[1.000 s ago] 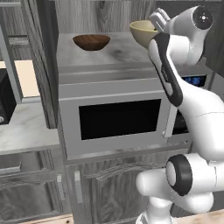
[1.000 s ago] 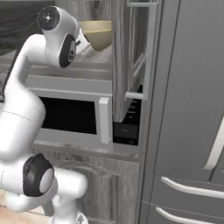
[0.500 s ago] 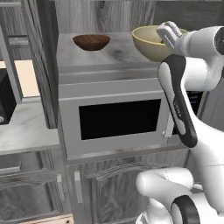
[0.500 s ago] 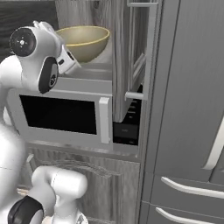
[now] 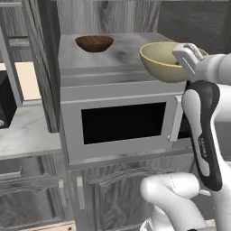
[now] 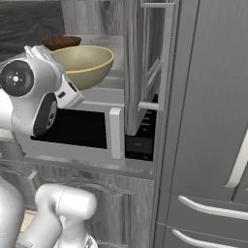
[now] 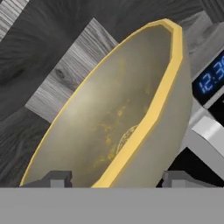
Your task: Take the smaller bowl and place it next to the appetizer plate on the dining counter , and place the larger bowl next to the plate with cooked food.
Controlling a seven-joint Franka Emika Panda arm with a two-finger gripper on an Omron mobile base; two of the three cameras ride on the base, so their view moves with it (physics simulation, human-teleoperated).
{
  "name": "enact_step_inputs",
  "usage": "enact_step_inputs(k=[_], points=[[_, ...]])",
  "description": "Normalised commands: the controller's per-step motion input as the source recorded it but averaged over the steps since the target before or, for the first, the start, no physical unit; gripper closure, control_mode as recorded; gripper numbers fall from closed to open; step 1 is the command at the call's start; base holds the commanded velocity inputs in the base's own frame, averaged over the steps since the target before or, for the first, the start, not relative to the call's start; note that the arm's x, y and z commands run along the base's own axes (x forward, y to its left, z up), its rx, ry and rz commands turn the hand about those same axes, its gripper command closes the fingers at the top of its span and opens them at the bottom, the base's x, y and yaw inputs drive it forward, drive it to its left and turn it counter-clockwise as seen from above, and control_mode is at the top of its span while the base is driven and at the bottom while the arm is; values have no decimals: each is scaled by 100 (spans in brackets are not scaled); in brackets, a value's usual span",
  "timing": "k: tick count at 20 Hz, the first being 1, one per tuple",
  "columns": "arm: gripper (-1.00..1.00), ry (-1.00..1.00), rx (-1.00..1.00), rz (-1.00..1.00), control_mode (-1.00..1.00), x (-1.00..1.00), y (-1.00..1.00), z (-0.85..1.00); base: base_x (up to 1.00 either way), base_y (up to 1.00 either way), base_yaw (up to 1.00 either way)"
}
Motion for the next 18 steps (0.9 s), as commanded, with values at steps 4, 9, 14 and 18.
enact_step_inputs(k=[4,9,14,18], points=[[100,5,0,5,-100,-46,0,-59,0,0,0],[100,4,0,3,100,-32,0,-33,-10,0,1],[100,0,0,0,100,0,0,0,-78,0,3],[100,0,0,0,100,0,0,0,-97,0,12]])
